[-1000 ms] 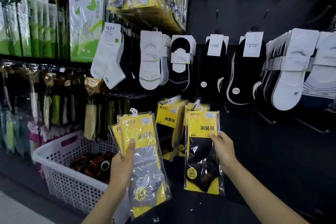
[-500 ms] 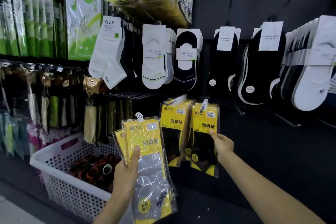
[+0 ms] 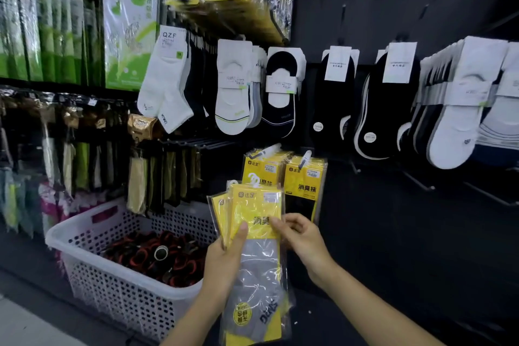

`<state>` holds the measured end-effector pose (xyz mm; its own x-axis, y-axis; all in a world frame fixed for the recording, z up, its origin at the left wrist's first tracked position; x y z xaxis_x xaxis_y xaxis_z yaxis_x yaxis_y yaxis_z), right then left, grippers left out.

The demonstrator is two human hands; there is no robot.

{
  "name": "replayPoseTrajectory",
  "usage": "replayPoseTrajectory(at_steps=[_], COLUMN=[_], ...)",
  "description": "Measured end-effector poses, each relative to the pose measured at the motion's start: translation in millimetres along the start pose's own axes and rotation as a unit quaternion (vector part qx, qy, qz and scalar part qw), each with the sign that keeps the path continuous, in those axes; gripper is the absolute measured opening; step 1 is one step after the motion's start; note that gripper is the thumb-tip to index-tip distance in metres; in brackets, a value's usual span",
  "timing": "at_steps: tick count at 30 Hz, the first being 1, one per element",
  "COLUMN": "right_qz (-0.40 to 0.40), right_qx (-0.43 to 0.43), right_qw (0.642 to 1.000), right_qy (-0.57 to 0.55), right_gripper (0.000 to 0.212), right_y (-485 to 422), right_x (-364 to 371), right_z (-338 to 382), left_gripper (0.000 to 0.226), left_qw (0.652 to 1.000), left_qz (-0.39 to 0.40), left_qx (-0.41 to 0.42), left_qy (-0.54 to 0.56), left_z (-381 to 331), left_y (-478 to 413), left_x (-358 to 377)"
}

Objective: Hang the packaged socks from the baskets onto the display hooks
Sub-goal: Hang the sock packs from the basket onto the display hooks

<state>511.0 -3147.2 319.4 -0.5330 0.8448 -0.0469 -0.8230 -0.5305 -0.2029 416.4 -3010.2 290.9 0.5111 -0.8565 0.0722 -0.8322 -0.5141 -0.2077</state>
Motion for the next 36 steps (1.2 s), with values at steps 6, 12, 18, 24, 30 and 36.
replayPoseTrajectory(at_steps=[6, 12, 18, 24, 30, 36], right_qz=[0.039, -0.018, -0.150, -0.169, -0.209, -0.296], right_qx=[-0.005, 0.021, -0.013, -0.050, -0.009, 0.076], right_qw=[0.999, 0.998, 0.988, 0.984, 0.976, 0.952], right_qy=[-0.026, -0.051, -0.038, 0.032, 0.055, 0.011], right_gripper=[0.019, 0.013, 0.010, 0.004, 0.007, 0.022], right_y=[16.0, 21.0, 4.6, -32.3, -72.7, -95.6], right_x=[-5.4, -32.2, -71.7, -76.5, -81.2, -94.6], right_z=[14.3, 5.7, 12.8, 21.6, -4.6, -36.4], left_gripper=[0.039, 0.051, 0.054, 0.053, 0.051, 0.051], left_qw=[1.000, 0.997, 0.994, 0.991, 0.992, 0.994], left_qz=[0.020, -0.024, -0.094, -0.118, -0.116, -0.099], left_qx=[0.000, 0.000, -0.034, -0.037, -0.023, -0.018], left_qy=[0.008, -0.071, -0.046, -0.050, -0.049, -0.037], left_z=[-7.7, -15.1, -12.8, -9.1, -0.5, 7.6], left_y=[10.8, 10.3, 7.0, -5.3, -17.3, -23.4], left_x=[6.6, -9.0, -33.2, -40.5, -40.5, -39.3])
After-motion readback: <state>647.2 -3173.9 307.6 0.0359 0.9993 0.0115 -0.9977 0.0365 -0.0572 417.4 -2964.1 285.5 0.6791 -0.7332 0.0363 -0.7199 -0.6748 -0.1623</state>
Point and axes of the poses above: each hand's wrist, its own y-axis away from the middle knuckle, its own x-axis out of the palm, z = x × y, the point moved 4 cm from there along -y, towards the middle knuckle, and after that the axes turned 8 degrees about z, right-handed, at the moved point
